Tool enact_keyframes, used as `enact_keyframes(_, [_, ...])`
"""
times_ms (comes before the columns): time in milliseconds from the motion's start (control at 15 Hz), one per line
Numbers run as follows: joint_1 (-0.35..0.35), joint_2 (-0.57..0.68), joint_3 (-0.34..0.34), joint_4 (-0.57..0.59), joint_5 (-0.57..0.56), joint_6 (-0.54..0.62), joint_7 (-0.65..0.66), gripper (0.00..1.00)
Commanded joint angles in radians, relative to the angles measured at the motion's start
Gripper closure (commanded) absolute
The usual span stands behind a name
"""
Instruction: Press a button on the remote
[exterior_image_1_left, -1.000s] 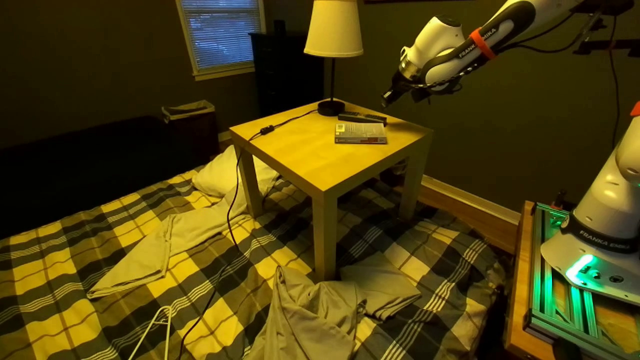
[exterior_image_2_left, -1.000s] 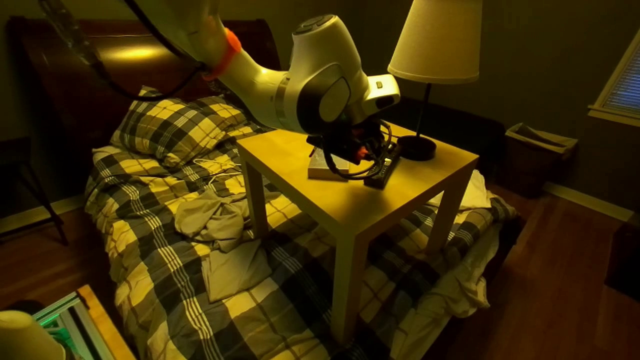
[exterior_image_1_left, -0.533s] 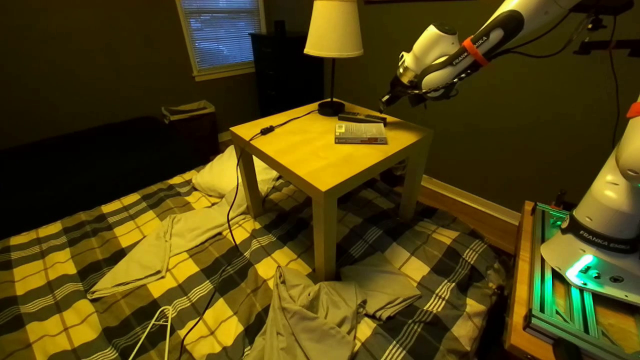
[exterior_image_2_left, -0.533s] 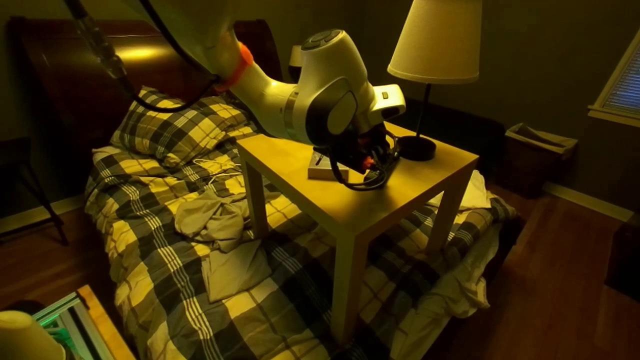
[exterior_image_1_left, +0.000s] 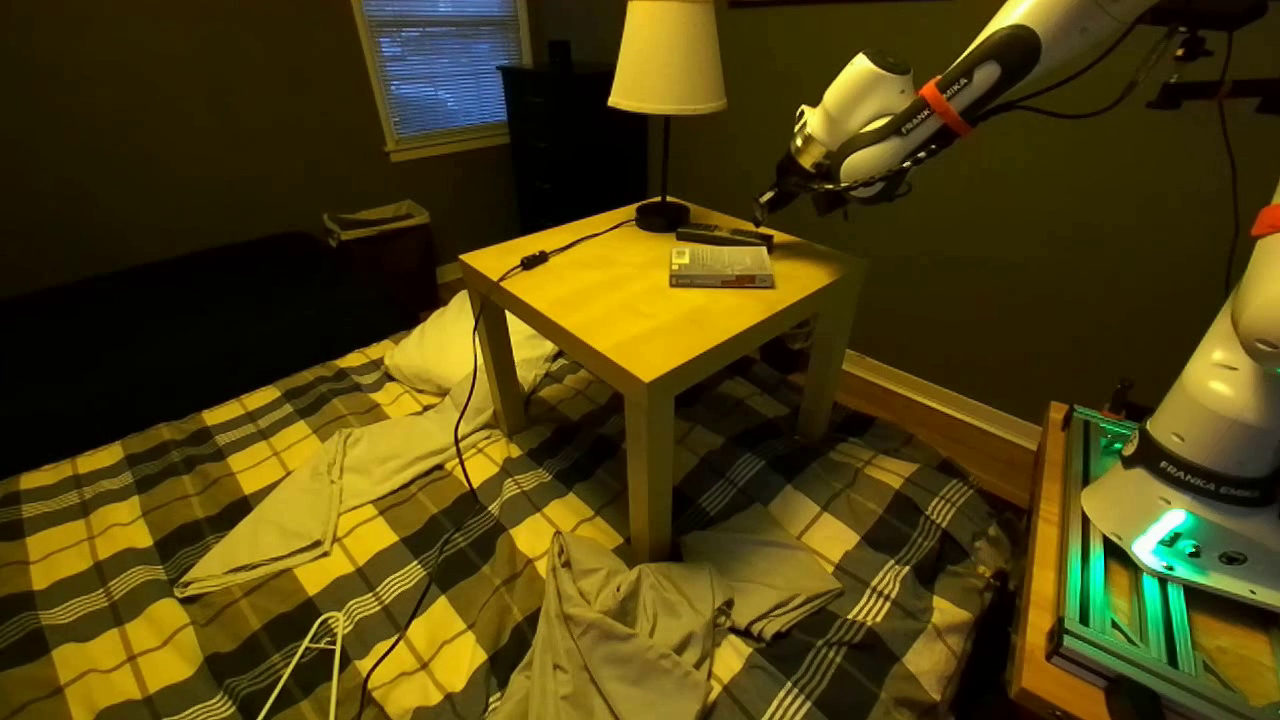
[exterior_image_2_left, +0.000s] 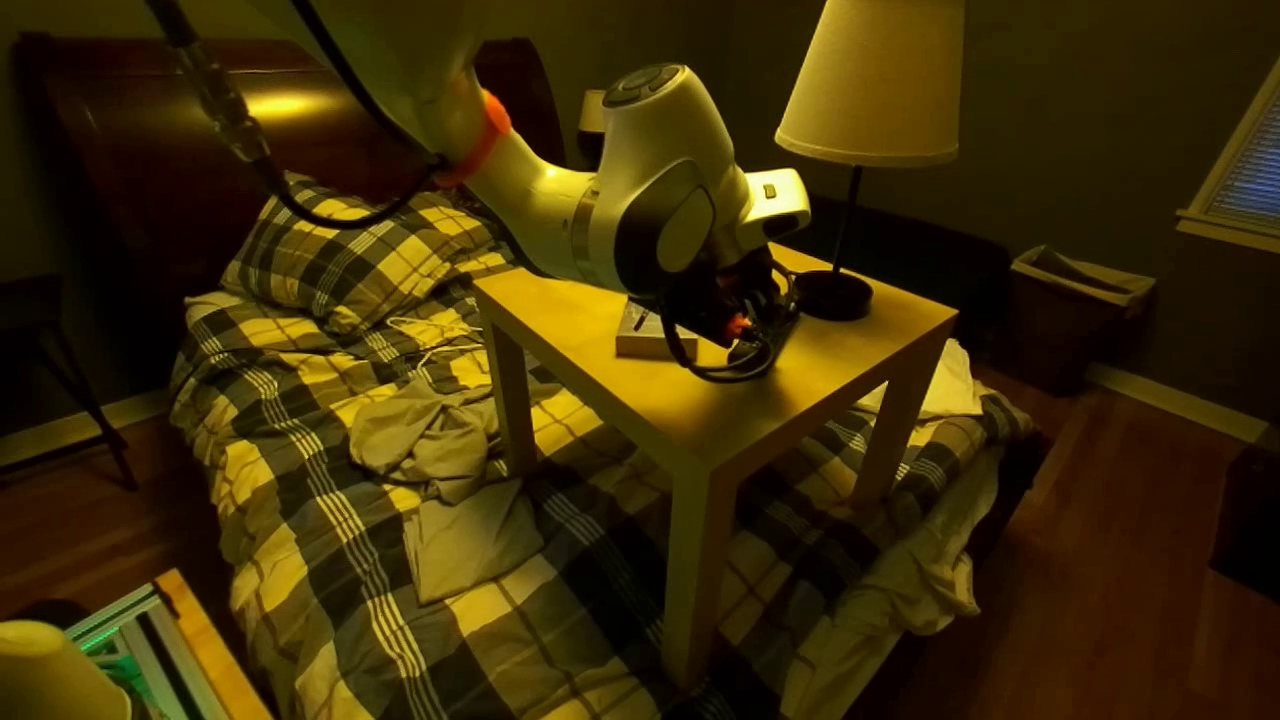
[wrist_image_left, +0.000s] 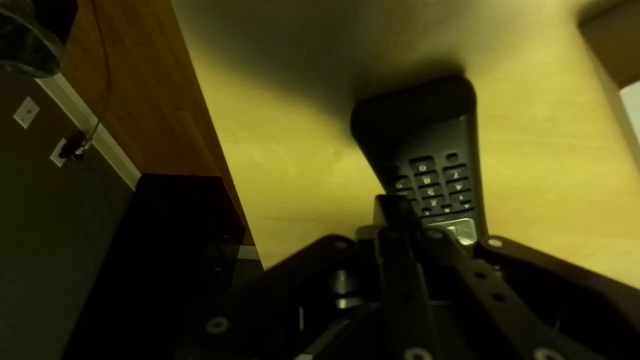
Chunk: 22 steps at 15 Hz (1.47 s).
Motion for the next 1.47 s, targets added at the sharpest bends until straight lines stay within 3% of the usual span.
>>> enact_keyframes(0, [0.012,0.018,-0.014,0.004,-0.016,0.031,0.03,1.0])
enact_keyframes(933, [0.034,0.044,-0.036,-0.002,-0.018,0.047,0.027,1.0])
enact_keyframes(1133, [0.007,0.045,0.01,-0.019,0.051,0.041,-0.001,1.0])
enact_keyframes(1200, [0.045,0.046,-0.021,-0.025,0.117,0.045,-0.043,1.0])
enact_keyframes(1333, [0.038,0.044,0.001,-0.039,0.193,0.046,-0.067,1.0])
enact_keyframes(1400, [-0.01,0.04,0.052,-0.046,0.209,0.044,-0.069,1.0])
